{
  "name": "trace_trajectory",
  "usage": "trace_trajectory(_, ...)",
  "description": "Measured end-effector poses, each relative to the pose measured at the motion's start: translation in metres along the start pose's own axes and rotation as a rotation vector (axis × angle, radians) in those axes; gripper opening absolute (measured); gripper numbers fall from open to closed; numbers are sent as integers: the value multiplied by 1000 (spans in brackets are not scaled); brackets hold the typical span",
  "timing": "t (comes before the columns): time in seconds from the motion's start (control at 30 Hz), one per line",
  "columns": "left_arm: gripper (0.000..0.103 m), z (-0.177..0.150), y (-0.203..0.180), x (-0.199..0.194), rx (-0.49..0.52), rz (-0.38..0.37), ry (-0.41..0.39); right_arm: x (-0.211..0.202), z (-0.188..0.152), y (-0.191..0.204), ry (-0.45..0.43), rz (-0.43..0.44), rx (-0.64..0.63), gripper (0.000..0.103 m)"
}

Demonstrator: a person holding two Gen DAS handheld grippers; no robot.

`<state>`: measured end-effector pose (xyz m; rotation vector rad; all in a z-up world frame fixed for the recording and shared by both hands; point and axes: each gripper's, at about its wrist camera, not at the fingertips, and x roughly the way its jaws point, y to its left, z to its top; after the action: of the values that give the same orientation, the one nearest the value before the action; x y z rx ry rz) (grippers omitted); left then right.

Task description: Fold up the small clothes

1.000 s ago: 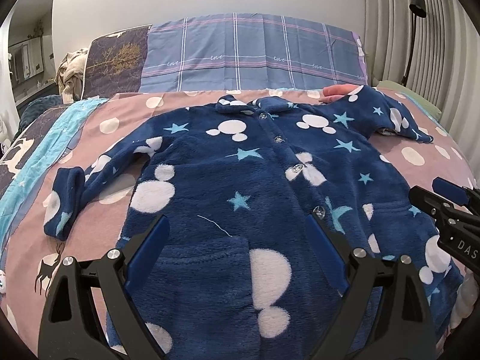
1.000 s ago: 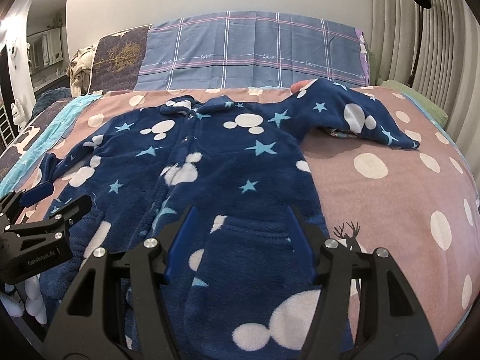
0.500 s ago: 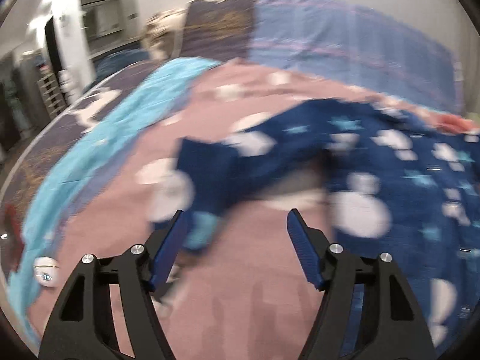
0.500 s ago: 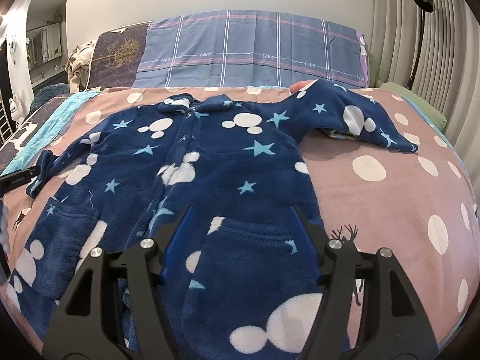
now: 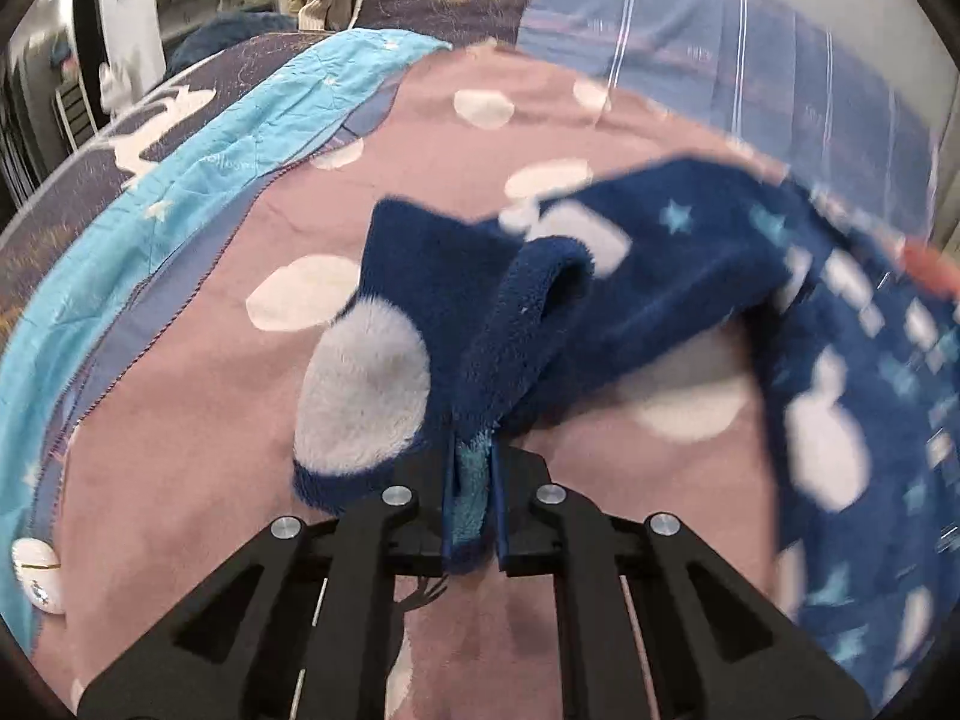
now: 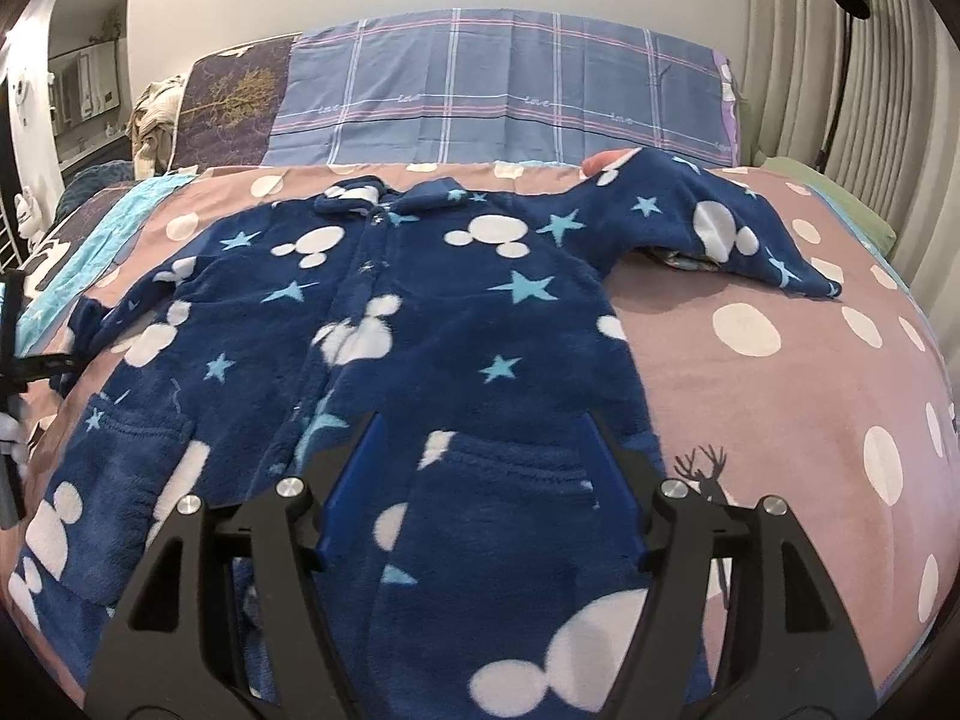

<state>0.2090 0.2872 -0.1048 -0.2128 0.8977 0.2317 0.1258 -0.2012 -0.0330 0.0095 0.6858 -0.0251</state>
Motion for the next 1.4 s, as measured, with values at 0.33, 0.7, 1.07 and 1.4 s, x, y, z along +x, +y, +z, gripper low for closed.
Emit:
trace_trajectory(0.33, 9, 60, -112, -87, 159, -320, -175, 14, 1, -5, 12, 44, 19, 68)
trace_trajectory(0.7, 10, 52, -326, -103, 439, -597, -167, 23, -1, -63, 39, -1, 128, 68)
trace_trajectory(1.07, 42, -7, -195, -69, 411, -311, -125, 66, 70, -27, 130, 444, 42, 37)
trace_trajectory(1.4, 55, -40, -208, -38, 654, -245, -136, 213, 131, 125, 497, 716, 78, 46)
